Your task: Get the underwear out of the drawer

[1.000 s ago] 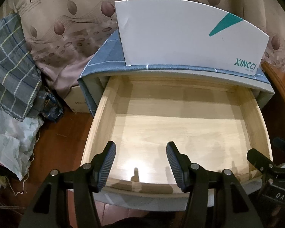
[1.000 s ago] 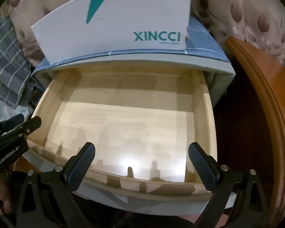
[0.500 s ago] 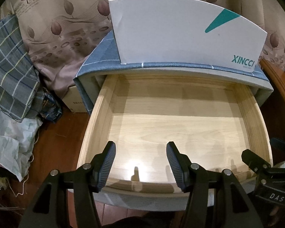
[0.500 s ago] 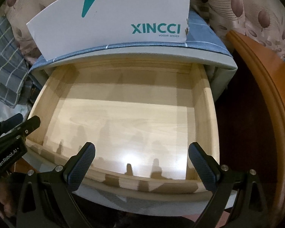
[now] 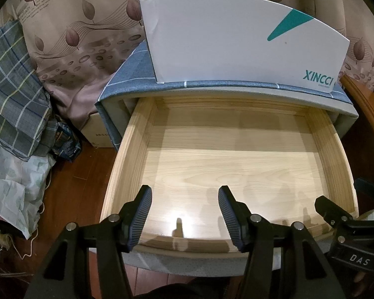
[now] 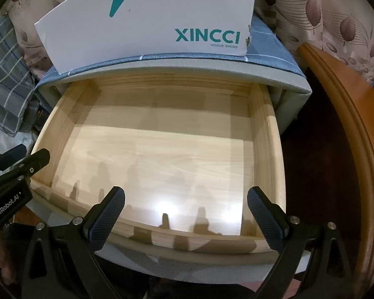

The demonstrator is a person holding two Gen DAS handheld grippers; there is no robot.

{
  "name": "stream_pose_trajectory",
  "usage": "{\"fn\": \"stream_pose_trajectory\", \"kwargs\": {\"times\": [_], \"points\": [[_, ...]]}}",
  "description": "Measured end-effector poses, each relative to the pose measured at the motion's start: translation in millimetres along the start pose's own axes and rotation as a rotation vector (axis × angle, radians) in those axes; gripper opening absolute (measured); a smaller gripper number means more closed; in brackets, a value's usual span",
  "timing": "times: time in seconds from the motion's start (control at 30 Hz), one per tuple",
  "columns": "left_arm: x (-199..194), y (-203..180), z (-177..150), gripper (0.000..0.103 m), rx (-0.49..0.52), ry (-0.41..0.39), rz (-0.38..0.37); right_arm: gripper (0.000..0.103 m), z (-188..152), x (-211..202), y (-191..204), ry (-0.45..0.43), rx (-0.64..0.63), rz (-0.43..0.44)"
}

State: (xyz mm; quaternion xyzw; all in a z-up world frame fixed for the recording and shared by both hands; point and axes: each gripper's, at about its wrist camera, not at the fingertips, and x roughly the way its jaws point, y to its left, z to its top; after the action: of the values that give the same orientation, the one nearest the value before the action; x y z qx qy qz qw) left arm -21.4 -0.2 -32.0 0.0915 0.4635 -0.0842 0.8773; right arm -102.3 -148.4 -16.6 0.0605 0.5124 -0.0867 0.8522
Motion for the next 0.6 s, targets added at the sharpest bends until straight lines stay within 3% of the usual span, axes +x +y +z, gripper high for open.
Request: {"fn": "stream_pose_trajectory", "kwargs": {"times": [0.6], "points": [[1.8,-1.5,-0.1,0.057,0.002,-0.005,0.003,0.097,-0.5,1.5,2.9,0.006,-0.023,-0.014]]}}
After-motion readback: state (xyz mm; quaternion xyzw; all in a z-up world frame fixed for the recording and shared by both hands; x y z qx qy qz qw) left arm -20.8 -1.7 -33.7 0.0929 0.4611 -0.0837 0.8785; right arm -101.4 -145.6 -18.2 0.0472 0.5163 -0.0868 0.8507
